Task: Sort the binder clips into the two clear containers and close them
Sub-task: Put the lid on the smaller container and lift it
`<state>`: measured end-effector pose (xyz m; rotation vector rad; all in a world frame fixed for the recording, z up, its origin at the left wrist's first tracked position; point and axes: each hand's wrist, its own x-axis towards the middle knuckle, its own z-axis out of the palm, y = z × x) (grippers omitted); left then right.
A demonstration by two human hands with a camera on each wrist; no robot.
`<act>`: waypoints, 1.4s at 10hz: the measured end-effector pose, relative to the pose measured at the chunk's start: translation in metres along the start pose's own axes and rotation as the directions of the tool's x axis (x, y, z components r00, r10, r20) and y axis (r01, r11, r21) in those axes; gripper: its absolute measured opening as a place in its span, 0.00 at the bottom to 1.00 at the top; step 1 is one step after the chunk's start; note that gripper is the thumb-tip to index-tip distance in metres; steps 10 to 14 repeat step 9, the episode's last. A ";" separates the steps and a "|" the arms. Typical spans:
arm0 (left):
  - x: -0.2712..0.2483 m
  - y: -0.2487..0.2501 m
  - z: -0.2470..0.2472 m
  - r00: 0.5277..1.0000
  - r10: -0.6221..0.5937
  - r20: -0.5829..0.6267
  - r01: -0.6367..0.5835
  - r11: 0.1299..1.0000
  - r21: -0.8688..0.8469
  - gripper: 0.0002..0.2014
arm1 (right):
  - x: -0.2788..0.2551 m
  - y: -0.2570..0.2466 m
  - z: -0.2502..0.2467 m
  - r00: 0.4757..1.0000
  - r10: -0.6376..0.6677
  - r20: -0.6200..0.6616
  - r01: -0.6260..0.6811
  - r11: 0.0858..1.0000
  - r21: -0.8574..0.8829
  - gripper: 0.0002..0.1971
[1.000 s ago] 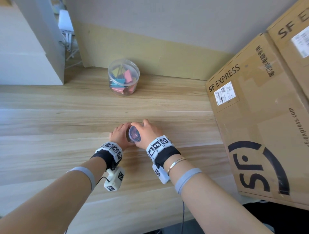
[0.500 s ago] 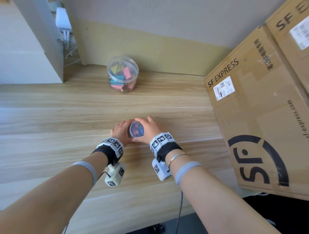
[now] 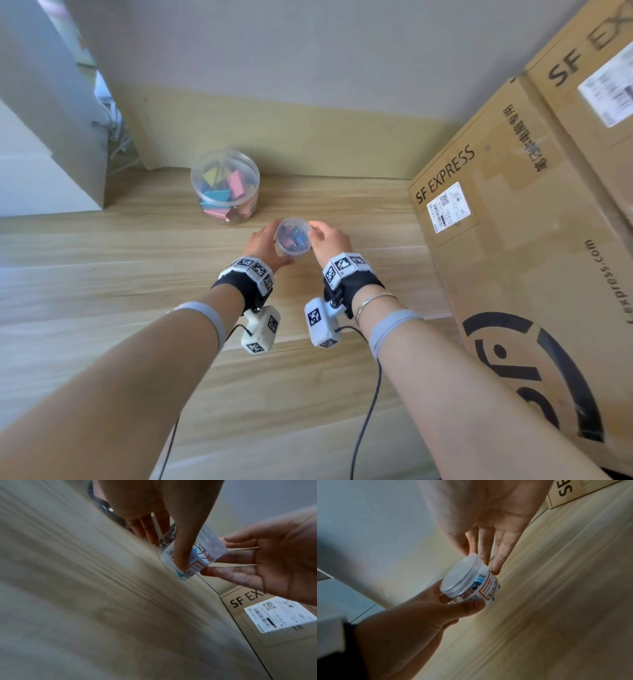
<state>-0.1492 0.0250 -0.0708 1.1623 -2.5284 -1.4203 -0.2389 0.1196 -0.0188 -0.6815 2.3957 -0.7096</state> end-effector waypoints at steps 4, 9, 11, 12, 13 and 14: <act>0.088 0.018 0.001 0.995 -0.082 -0.055 0.084 0.996 0.042 0.38 | 0.082 -0.004 -0.013 0.990 -0.045 0.130 0.056 0.995 -0.079 0.27; 0.061 0.024 -0.020 0.996 -0.080 -0.043 0.082 0.996 0.038 0.36 | 0.075 -0.010 -0.008 0.993 -0.073 0.098 0.084 0.990 -0.112 0.24; 0.061 0.024 -0.020 0.996 -0.080 -0.043 0.082 0.996 0.038 0.36 | 0.075 -0.010 -0.008 0.993 -0.073 0.098 0.084 0.990 -0.112 0.24; 0.061 0.024 -0.020 0.996 -0.080 -0.043 0.082 0.996 0.038 0.36 | 0.075 -0.010 -0.008 0.993 -0.073 0.098 0.084 0.990 -0.112 0.24; 0.061 0.024 -0.020 0.996 -0.080 -0.043 0.082 0.996 0.038 0.36 | 0.075 -0.010 -0.008 0.993 -0.073 0.098 0.084 0.990 -0.112 0.24; 0.061 0.024 -0.020 0.996 -0.080 -0.043 0.082 0.996 0.038 0.36 | 0.075 -0.010 -0.008 0.993 -0.073 0.098 0.084 0.990 -0.112 0.24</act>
